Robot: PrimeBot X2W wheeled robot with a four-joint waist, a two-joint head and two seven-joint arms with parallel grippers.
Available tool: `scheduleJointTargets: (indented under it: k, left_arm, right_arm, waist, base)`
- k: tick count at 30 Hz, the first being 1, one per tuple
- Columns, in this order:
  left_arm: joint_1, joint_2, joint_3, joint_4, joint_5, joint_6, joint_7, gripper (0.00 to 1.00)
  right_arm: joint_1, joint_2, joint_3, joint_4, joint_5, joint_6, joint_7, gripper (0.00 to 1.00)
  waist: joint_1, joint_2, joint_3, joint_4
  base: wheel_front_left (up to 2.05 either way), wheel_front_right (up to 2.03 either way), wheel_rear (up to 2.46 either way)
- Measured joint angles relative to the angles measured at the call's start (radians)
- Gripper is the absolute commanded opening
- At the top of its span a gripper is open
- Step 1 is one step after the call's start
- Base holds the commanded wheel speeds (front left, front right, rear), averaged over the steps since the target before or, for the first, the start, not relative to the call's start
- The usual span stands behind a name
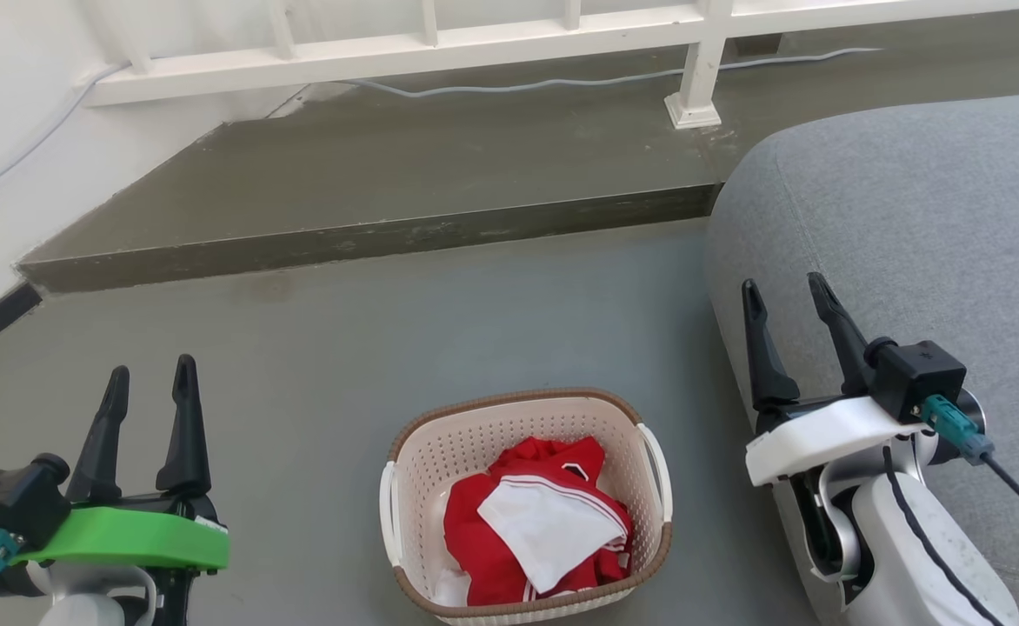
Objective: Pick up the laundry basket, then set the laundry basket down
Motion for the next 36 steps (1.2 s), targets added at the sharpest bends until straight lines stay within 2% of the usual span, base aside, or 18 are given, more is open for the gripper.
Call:
scheduleJointTargets:
  k: [10, 36]
  left_arm:
    - [0.019, -0.028, 0.016, -0.014, 0.01, -0.009, 0.0, 1.0]
    - [0.036, -0.042, -0.002, -0.041, 0.035, -0.01, 0.0, 1.0]
  right_arm:
    - [0.026, 0.017, -0.01, -0.011, -0.015, 0.002, 0.0, 1.0]
    - [0.038, 0.039, -0.037, -0.021, -0.043, 0.028, 0.0, 1.0]
  waist:
    - [0.0, 0.0, 0.008, -0.004]
    - [0.0001, 0.0, 0.02, -0.014]
  base:
    - [0.0, 0.0, 0.0]
    - [0.0, 0.0, 0.0]
